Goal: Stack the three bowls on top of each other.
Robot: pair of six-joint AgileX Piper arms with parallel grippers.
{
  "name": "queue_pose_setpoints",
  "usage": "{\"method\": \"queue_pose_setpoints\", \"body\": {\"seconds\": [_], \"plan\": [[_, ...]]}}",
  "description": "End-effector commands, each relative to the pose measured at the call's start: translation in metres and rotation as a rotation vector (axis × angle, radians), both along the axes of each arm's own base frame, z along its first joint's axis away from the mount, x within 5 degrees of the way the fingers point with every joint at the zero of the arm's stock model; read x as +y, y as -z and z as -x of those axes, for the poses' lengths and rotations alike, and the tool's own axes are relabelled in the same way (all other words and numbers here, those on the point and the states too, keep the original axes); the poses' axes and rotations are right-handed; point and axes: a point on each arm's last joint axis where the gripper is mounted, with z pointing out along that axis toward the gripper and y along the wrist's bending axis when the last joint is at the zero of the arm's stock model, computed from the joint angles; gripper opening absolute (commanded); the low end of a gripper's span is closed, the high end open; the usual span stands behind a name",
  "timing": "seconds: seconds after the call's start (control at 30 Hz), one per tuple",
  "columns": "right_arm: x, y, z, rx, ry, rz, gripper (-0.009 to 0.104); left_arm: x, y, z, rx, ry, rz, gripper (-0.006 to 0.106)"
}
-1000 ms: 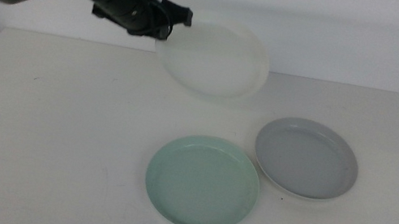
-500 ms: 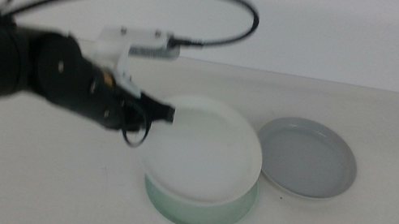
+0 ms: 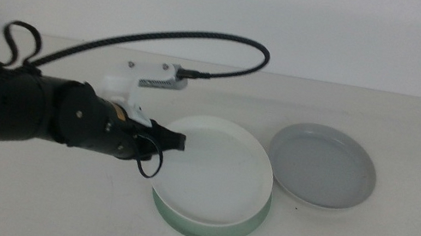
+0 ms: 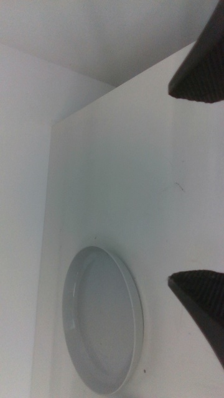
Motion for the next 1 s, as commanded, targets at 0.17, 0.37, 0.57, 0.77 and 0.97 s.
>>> {"method": "queue_pose_setpoints", "body": {"seconds": [0.17, 0.37, 0.57, 0.77, 0.97], "plan": [[0.000, -0.010, 0.000, -0.099, -0.001, 0.021, 0.094, -0.006, -0.012, -0.007, -0.078, -0.026, 0.050, 0.000], [0.000, -0.010, 0.000, -0.099, -0.001, 0.021, 0.094, -0.008, -0.001, -0.010, -0.055, -0.028, 0.036, 0.013], [0.000, -0.010, 0.000, -0.099, -0.001, 0.021, 0.094, -0.005, -0.017, -0.005, -0.087, 0.000, 0.032, 0.075], [0.000, -0.010, 0.000, -0.099, -0.001, 0.021, 0.094, 0.004, -0.078, 0.026, -0.159, 0.146, -0.002, 0.105], [0.000, -0.010, 0.000, -0.099, -0.001, 0.021, 0.094, 0.030, -0.144, 0.090, -0.286, 0.356, -0.092, 0.105]]}}
